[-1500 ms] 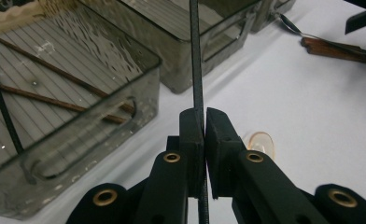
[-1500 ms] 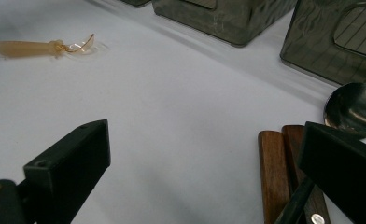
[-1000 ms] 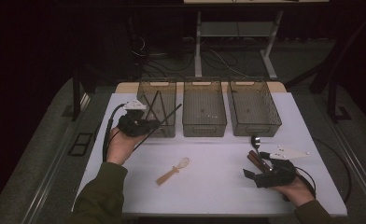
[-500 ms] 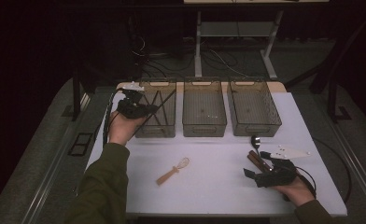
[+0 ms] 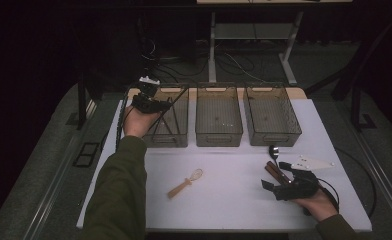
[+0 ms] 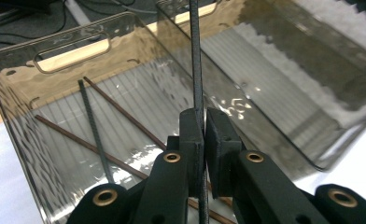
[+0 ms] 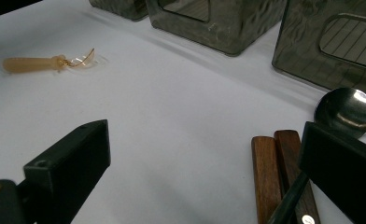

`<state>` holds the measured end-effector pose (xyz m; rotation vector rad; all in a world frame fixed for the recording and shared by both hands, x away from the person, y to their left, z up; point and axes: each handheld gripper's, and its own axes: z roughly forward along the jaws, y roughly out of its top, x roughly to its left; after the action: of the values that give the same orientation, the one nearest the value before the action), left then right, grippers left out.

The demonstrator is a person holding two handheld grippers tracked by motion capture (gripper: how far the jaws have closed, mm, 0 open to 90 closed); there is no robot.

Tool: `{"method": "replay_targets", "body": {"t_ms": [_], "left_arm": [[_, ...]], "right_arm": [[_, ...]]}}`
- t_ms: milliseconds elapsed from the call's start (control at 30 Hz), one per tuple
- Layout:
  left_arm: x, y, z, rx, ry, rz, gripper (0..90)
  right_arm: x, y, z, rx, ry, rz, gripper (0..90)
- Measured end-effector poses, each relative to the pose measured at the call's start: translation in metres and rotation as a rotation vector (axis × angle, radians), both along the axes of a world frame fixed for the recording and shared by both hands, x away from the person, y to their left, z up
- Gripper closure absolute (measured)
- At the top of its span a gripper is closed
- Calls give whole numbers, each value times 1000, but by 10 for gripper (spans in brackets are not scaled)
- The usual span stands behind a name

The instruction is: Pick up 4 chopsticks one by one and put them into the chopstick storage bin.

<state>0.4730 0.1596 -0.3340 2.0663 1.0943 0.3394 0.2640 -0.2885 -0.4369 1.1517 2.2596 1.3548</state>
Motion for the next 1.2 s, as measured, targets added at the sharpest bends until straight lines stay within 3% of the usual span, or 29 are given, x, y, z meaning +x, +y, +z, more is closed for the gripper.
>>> {"method": "replay_targets", "body": {"t_ms": [367, 700, 733, 767, 800, 833, 1067, 1200], "left_arm": [[22, -1, -15, 29, 15, 48, 857], [40, -9, -27, 53, 14, 41, 856], [41, -10, -28, 60, 7, 45, 855], [43, -11, -30, 100, -13, 64, 849], [44, -10, -31, 99, -20, 87, 801], [45, -9, -33, 84, -16, 92, 655], [32, -5, -27, 33, -33, 51, 505], [22, -5, -21, 45, -33, 25, 430]], "right_arm": [[0, -1, 1, 11, 2, -1, 25], [0, -2, 1, 15, 2, -6, 25], [0, -3, 1, 16, 5, -7, 25], [0, -3, 1, 16, 7, -9, 25], [0, -3, 0, 16, 7, -9, 25], [0, -3, 0, 16, 6, -10, 25], [0, -4, 1, 20, 1, -7, 25], [-1, -2, 1, 18, 2, -5, 25]]}}
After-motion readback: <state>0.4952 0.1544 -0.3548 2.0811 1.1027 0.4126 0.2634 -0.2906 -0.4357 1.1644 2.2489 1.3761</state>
